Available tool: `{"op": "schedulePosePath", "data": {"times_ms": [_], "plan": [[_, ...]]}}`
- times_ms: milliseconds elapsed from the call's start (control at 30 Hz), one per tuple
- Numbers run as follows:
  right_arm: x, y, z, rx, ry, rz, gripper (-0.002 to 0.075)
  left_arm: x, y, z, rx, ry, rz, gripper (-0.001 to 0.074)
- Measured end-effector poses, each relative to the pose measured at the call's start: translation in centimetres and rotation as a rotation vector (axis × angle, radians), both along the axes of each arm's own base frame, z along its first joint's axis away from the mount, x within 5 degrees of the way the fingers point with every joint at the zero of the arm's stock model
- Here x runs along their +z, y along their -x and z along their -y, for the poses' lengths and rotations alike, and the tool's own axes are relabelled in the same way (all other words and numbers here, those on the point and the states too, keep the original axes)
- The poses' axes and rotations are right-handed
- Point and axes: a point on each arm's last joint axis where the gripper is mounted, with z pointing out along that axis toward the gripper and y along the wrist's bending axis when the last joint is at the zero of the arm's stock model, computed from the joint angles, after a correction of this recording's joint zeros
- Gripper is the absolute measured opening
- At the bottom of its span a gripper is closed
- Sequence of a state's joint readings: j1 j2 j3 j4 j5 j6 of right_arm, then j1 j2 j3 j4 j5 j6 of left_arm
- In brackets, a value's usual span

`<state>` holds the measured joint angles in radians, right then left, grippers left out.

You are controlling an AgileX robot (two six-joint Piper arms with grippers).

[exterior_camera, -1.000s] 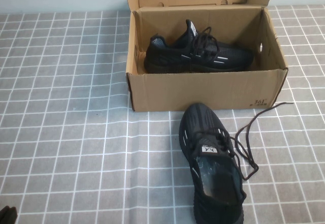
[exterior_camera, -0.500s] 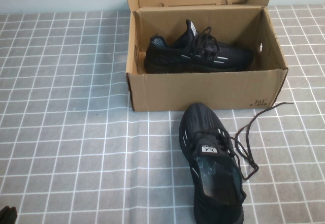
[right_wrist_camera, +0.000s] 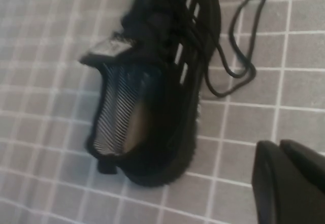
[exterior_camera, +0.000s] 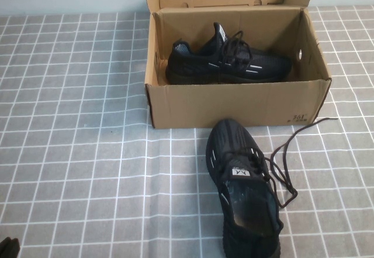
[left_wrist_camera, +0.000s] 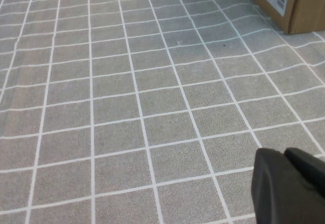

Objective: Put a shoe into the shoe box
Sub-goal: Pick up the shoe from the table

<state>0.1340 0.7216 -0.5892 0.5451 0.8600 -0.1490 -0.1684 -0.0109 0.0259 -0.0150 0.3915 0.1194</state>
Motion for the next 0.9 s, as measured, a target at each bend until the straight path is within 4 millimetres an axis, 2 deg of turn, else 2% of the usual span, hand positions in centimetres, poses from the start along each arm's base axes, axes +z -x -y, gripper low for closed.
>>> {"op": "schedulePosePath", "data": {"times_ms": [133,233,367,500,667,733,900], "plan": [[1.2,-4.0,-0.5,0.118,0.11,-0.06,-0.0016,0.0,0.0,0.0,0.0,0.0,0.0,-0.0001],[1.6,-7.1,-1.7,0.2,0.155,-0.084,-0.0016,0.0,0.0,0.0,0.0,-0.001,0.0,-0.0001],[1.9,-9.7,-5.0,0.378,0.232,-0.067,-0.0016,0.0,0.0,0.0,0.0,-0.001,0.0,-0.0001],[2.2,-10.3,-9.7,0.677,0.348,0.034,-0.0016,0.0,0.0,0.0,0.0,-0.002,0.0,-0.0001],[2.6,-10.4,-13.5,0.913,0.429,0.154,0.0009,0.0,0.0,0.0,0.0,-0.002,0.0,-0.0001],[2.5,-10.7,-14.2,0.981,0.458,0.196,0.0065,0.0,0.0,0.0,0.0,-0.002,0.0,-0.0001],[0.8,-11.8,-14.9,1.115,0.535,0.234,0.0262,0.0,0.0,0.0,0.0,-0.002,0.0,-0.0001]]}}
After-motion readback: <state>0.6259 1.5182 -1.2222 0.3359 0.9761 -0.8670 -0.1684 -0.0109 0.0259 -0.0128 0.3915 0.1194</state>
